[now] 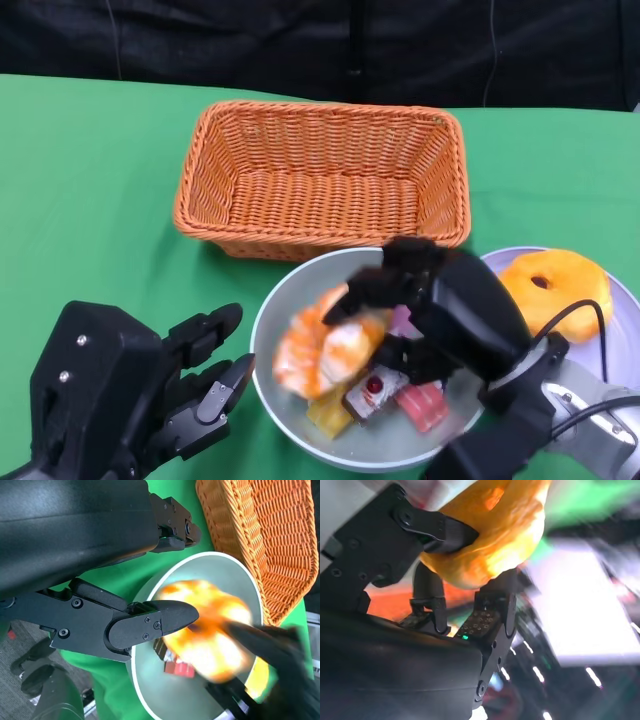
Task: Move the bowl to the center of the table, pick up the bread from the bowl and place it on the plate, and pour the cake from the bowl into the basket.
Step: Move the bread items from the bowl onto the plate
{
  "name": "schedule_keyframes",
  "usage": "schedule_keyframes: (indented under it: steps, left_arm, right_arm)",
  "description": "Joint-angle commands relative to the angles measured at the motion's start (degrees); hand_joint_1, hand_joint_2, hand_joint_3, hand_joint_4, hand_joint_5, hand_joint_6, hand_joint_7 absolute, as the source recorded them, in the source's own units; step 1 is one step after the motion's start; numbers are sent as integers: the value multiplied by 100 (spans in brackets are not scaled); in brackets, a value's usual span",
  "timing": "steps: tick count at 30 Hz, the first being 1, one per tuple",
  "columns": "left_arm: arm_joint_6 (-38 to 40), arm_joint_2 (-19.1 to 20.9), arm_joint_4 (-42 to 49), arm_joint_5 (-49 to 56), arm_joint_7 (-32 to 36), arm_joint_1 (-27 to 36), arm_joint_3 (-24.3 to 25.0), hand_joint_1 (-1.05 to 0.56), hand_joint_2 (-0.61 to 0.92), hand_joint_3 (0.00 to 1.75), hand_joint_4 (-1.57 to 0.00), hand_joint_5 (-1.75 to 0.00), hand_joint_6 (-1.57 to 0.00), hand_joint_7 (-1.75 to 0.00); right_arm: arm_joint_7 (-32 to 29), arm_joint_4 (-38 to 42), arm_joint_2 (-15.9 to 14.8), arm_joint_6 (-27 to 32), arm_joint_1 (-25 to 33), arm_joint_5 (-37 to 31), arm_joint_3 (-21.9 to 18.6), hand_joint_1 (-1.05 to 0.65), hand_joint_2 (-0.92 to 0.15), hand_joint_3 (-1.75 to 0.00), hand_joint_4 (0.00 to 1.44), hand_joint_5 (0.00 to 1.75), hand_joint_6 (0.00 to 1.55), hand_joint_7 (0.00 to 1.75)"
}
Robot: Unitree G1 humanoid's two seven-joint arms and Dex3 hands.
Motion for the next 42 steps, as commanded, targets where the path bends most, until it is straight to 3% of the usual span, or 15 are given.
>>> schedule_keyframes:
  steps: [1,6,13,22,30,35,42]
  left_arm:
    - [-149,71,68,-27,-93,100,70,-58,92,60,-13,-16,-18,-1]
    - [-84,74,156,-121,-147,49,195,-58,92,59,-13,-16,-18,-1]
    - [-119,59,249,-88,-198,-5,170,-59,92,58,-14,-17,-19,-1]
    - [-176,44,351,-71,-205,-66,140,-59,92,59,-12,-17,-18,0]
    - [-168,69,193,40,-141,-28,15,-57,92,61,-13,-17,-18,0]
    - [-194,124,163,32,-189,21,34,-55,92,63,-13,-17,-18,0]
    - [-125,159,78,0,-185,59,56,-53,92,63,-13,-17,-18,0]
  right_arm:
    - [63,-665,-104,-131,330,272,-284,-23,-26,-158,104,175,80,174]
    - [299,-1166,-47,-102,572,393,-475,-25,-15,-171,104,175,80,174]
    - [505,-1800,-28,-173,855,626,-845,-25,-11,-173,103,175,81,174]
    - [597,-1904,-45,-450,819,658,-1142,-30,-17,-175,104,175,84,169]
    - [952,-2054,-446,-911,1038,1246,-1768,-20,-12,-175,102,175,89,159]
    - [1022,-2120,-719,-963,1352,1417,-2423,-19,-4,-175,101,175,93,149]
    - [1186,-2055,-885,-810,1545,1454,-2931,-14,-8,-175,106,175,96,148]
